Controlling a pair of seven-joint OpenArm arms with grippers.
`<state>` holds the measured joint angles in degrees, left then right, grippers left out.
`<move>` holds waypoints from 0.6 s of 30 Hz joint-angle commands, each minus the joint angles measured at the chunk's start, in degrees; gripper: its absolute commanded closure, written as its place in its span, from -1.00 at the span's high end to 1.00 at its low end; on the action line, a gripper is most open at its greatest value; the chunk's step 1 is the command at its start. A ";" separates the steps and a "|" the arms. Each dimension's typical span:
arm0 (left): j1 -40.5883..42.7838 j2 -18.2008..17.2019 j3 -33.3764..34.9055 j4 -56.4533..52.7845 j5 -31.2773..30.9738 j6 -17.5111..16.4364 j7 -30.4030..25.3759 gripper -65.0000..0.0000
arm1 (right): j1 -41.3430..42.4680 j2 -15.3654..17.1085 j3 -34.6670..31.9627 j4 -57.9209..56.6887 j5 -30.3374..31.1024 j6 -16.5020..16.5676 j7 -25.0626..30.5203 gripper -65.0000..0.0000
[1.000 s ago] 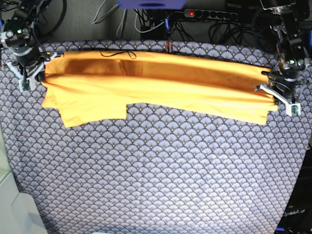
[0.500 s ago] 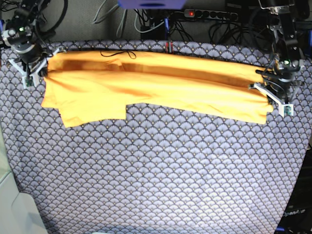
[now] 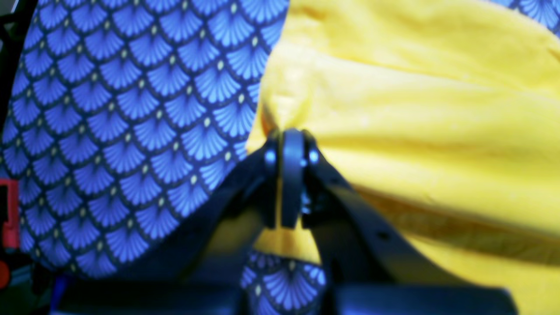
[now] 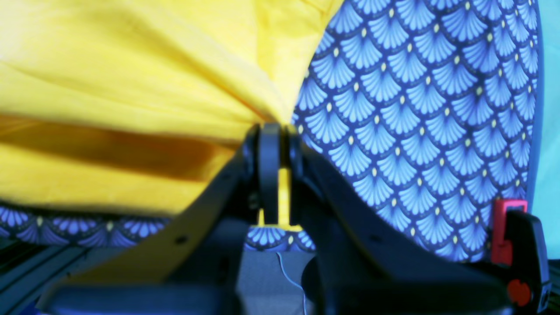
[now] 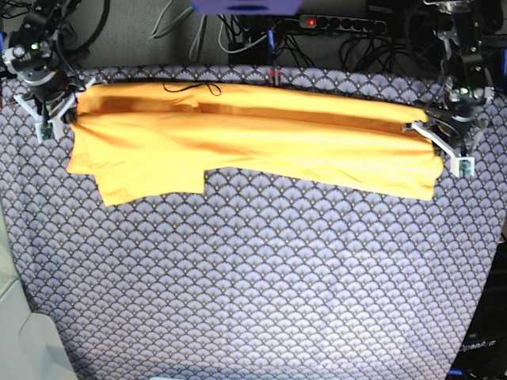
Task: Fold the T-shirt properly
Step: 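Lower the folded hem onto the shirt and open both grippers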
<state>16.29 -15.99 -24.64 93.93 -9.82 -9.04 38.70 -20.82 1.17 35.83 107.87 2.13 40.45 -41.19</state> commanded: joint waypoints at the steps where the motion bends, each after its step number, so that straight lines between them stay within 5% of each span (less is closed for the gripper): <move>1: -0.43 -1.02 -0.46 0.88 -0.07 0.47 -1.47 -0.71 | 0.03 0.81 0.43 0.83 0.20 -0.45 0.35 -0.99; 5: 0.28 -1.20 -0.46 0.88 -0.15 0.47 -1.64 -0.35 | 0.29 1.42 0.43 0.83 0.20 -0.45 -2.63 -0.66; 11: 1.16 -1.29 -0.54 1.50 -0.42 0.29 -1.99 -0.34 | 0.20 1.51 0.61 0.83 0.37 -0.45 -2.46 -0.12; 18: 1.07 1.26 -6.78 1.50 -0.07 -10.52 -1.82 -0.34 | 0.82 1.34 5.18 0.92 0.73 -0.45 -2.37 0.00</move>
<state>17.41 -14.09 -31.14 94.28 -9.76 -19.77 37.71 -20.16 1.89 40.62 107.85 2.24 40.27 -44.53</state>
